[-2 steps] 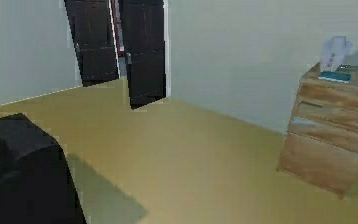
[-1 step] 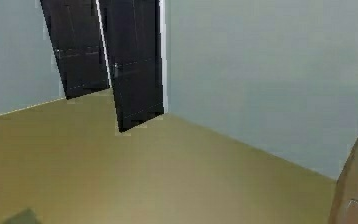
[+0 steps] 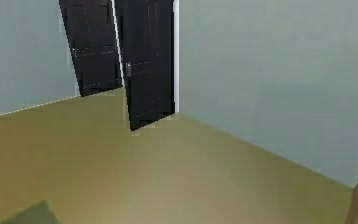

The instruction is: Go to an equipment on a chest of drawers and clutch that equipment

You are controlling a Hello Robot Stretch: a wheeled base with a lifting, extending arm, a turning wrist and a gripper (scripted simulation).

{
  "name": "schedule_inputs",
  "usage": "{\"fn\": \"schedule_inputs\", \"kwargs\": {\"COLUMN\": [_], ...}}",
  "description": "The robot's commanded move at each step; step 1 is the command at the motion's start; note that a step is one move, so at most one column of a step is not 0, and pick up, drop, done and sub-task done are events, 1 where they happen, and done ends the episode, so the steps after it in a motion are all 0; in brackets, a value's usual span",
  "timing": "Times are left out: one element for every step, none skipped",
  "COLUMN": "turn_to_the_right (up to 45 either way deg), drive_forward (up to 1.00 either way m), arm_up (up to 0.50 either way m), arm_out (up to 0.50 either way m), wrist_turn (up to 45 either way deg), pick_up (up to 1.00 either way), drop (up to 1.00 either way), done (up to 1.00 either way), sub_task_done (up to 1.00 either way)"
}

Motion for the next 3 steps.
{"fn": "schedule_inputs", "kwargs": {"turn_to_the_right": [0.0, -24.0, 0.0], "drive_forward": [0.45, 0.00, 1.00], "arm_up": [0.00, 0.00, 0.00], "arm_out": [0.00, 0.00, 0.00], "wrist_turn": [0.0, 0.0, 0.0], "pick_up": [0.00, 0.00, 0.00], "drop": [0.00, 0.00, 0.00], "done": [0.00, 0.00, 0.00], "sub_task_done": [0.00, 0.00, 0.00]}}
